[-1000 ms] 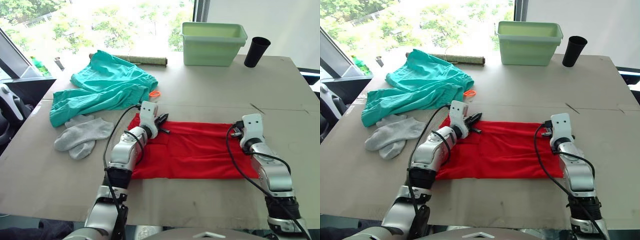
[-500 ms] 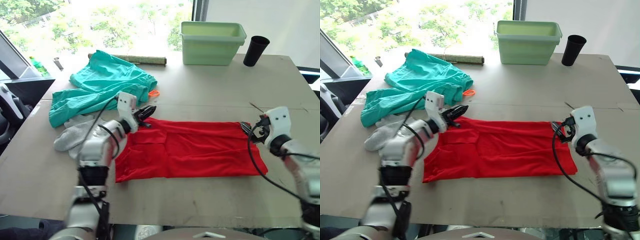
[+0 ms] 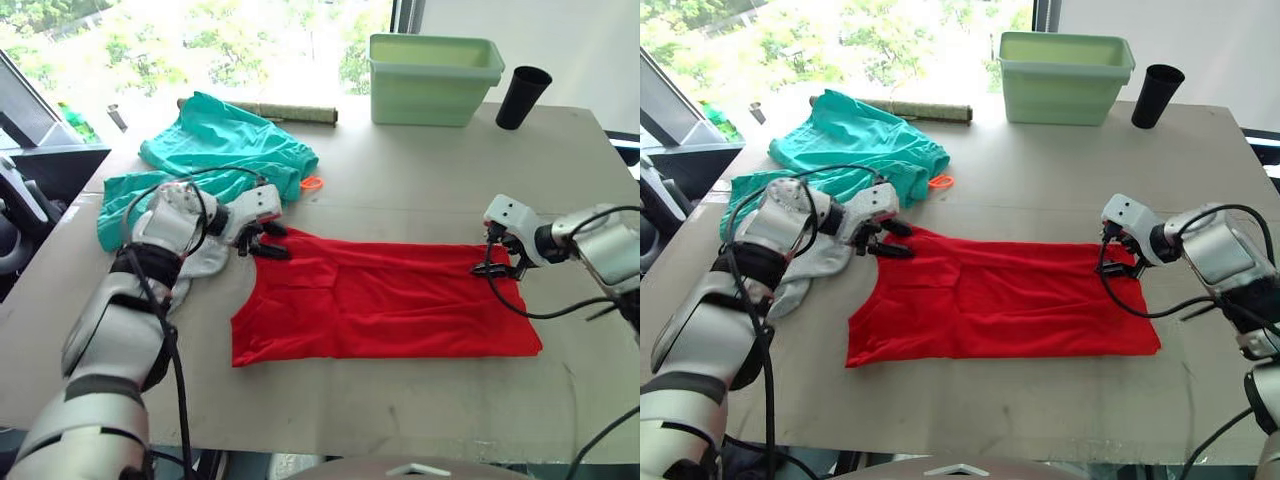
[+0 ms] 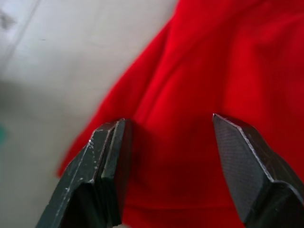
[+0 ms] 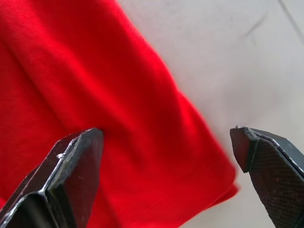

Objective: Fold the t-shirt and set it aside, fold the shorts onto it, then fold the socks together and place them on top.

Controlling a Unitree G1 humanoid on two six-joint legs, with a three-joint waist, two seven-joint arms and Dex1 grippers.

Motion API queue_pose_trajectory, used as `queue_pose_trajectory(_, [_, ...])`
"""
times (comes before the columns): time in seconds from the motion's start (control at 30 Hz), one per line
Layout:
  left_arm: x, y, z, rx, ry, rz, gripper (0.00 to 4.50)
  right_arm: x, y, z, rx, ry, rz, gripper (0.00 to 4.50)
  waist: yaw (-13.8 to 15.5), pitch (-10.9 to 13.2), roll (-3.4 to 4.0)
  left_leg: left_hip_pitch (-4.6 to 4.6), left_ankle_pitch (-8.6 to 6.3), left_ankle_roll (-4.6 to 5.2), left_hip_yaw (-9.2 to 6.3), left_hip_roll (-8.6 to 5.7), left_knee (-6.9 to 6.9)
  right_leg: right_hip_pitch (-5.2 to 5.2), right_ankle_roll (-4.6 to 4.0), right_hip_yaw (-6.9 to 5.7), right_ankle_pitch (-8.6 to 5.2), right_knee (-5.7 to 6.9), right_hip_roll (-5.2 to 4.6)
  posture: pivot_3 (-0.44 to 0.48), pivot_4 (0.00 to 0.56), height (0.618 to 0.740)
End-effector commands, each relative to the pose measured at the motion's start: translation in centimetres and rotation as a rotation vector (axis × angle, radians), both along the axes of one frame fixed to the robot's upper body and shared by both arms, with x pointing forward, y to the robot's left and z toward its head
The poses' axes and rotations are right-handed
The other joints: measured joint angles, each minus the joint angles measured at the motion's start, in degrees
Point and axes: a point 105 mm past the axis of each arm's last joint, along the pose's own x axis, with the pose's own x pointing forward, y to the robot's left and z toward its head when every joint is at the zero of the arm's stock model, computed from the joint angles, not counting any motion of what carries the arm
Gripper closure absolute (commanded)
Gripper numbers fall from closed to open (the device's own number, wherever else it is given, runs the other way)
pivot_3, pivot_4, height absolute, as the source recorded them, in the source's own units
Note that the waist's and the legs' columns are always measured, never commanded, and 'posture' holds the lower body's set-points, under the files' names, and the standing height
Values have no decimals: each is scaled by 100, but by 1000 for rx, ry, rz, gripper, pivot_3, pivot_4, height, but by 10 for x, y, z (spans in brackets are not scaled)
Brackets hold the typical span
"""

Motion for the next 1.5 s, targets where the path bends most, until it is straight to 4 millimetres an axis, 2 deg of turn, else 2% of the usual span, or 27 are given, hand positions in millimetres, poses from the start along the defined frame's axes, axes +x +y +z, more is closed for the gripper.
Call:
queue_pose_trajectory(0.03, [-5,12,-29,144,66,-16,2061,0,-9,-13,-131,33,28,1377,2,-13,3,4,0,0,1,1,0,2,0,0,0,2,0,0,150,740])
queue_pose_trajectory(0.07, [-8,12,-33,149,92,-29,2283,0,-11,-13,-145,33,31,1737,0,-19,3,9,-1,1,4,1,0,5,0,2,0,4,-1,0,150,740])
queue_pose_trajectory(0.13, [-16,15,-39,161,141,-59,3325,-1,-14,-13,-178,33,44,2869,-2,-22,4,20,-1,2,4,6,1,12,1,2,-1,7,-4,0,150,740])
queue_pose_trajectory(0.2, [-25,13,-41,102,218,-54,4279,-6,-19,-10,-218,29,60,3854,-16,-24,7,24,-1,2,3,16,21,12,-1,3,-1,28,-6,0,150,740])
queue_pose_trajectory(0.23, [-31,13,-42,64,264,-39,4500,-8,-21,-9,-241,28,71,4336,-31,-26,11,24,-1,2,3,19,29,12,-2,3,-1,35,-8,0,150,740])
queue_pose_trajectory(0.27, [-38,13,-41,32,302,-23,4500,-9,-23,-8,-259,25,83,4464,-48,-32,20,23,-1,2,3,21,34,12,-3,3,-2,41,-11,0,150,740])
queue_pose_trajectory(0.33, [-55,14,-41,-2,339,-4,4500,-4,-22,-4,-299,-4,116,4464,-88,-38,29,25,-4,6,6,22,39,11,-3,6,-2,47,-16,0,150,740])
queue_pose_trajectory(0.4, [-73,11,-39,-41,350,36,4500,9,-21,2,-345,-49,141,4464,-177,-39,31,33,-4,5,17,24,39,9,-1,22,-1,57,-15,0,150,740])
queue_pose_trajectory(0.53, [-102,-4,-35,-211,347,232,4500,56,-4,13,-499,-194,227,4464,-242,-29,37,72,-5,6,46,24,19,11,2,51,-4,77,-11,0,150,740])
queue_pose_trajectory(0.57, [-107,-6,-33,-283,339,327,4500,72,10,19,-531,-255,250,4464,-242,-28,36,83,-5,6,54,23,8,12,1,57,-5,83,-11,0,150,740])
queue_pose_trajectory(0.63, [-118,-7,-30,-371,329,475,4500,90,30,28,-575,-342,293,4464,-282,-20,39,96,-4,5,67,24,-5,10,2,71,-4,87,-8,0,150,740])
queue_pose_trajectory(0.73, [-145,-6,-33,-456,333,677,4500,107,70,40,-604,-481,380,4464,-259,-11,21,90,4,-8,56,26,-8,7,2,65,-4,96,-3,0,150,740])
queue_pose_trajectory(0.83, [-177,-15,-42,-530,336,826,4500,114,118,52,-581,-634,450,4464,-233,-14,16,90,20,-36,57,29,-14,9,2,66,-5,85,-5,0,150,740])
queue_pose_trajectory(0.9, [-192,-34,-53,-594,334,912,4500,111,150,46,-553,-675,506,4464,-229,-15,15,90,19,-39,60,27,-22,11,2,66,-4,76,-12,0,150,740])
queue_pose_trajectory(0.97, [-192,-44,-58,-613,284,967,4500,108,160,37,-549,-690,528,3858,-188,-15,15,101,18,-42,58,24,-26,31,1,61,-3,59,-22,0,150,740])
queue_pose_trajectory(1.0, [-190,-48,-56,-658,295,978,4155,109,160,36,-537,-702,515,3529,-135,-12,20,100,18,-43,40,21,-25,39,0,46,-4,59,-30,0,150,740])
queue_pose_trajectory(1.03, [-189,-50,-54,-689,308,972,3765,109,158,34,-516,-708,495,2988,-103,-10,23,97,25,-56,16,12,-26,41,-4,29,-2,62,-42,0,150,740])
queue_pose_trajectory(1.07, [-188,-47,-54,-676,304,964,3587,110,154,33,-493,-705,466,2746,-66,-10,23,97,19,-87,5,7,-26,41,-15,19,-3,64,-53,0,150,740])
queue_pose_trajectory(1.13, [-184,-34,-54,-639,309,915,2644,112,140,34,-447,-685,403,1795,-73,-10,24,97,27,-111,-25,4,-24,50,-46,-1,-3,62,-83,0,150,740])
queue_pose_trajectory(1.17, [-181,-30,-50,-648,332,855,2234,114,132,39,-369,-673,335,1373,-79,-10,25,100,32,-118,-34,4,-25,53,-54,-6,2,63,-83,0,150,740])
queue_pose_trajectory(1.2, [-179,-27,-45,-661,357,789,1710,115,126,45,-283,-662,270,1299,-89,-9,26,101,36,-124,-41,4,-25,54,-57,-10,2,68,-82,0,150,740])
queue_pose_trajectory(1.3, [-169,-19,-31,-656,396,600,700,113,114,55,60,-599,76,1299,-175,-6,31,99,45,-135,-69,6,-26,56,-62,-30,4,71,-76,0,150,740])
queue_pose_trajectory(1.33, [-164,-17,-27,-634,394,518,700,110,108,58,208,-579,-5,1299,-196,-6,31,100,47,-136,-72,7,-32,62,-63,-35,3,72,-74,0,150,740])
queue_pose_trajectory(1.4, [-157,-15,-20,-601,422,397,700,95,90,60,391,-572,-144,1299,-222,-5,34,99,63,-112,-88,15,-41,71,-73,-52,-3,64,-70,0,150,740])
queue_pose_trajectory(1.5, [-144,-13,-17,-518,405,262,700,65,61,54,541,-580,-396,1299,-192,-6,33,95,64,-111,-86,18,-87,67,-66,-53,0,36,-69,0,150,740])
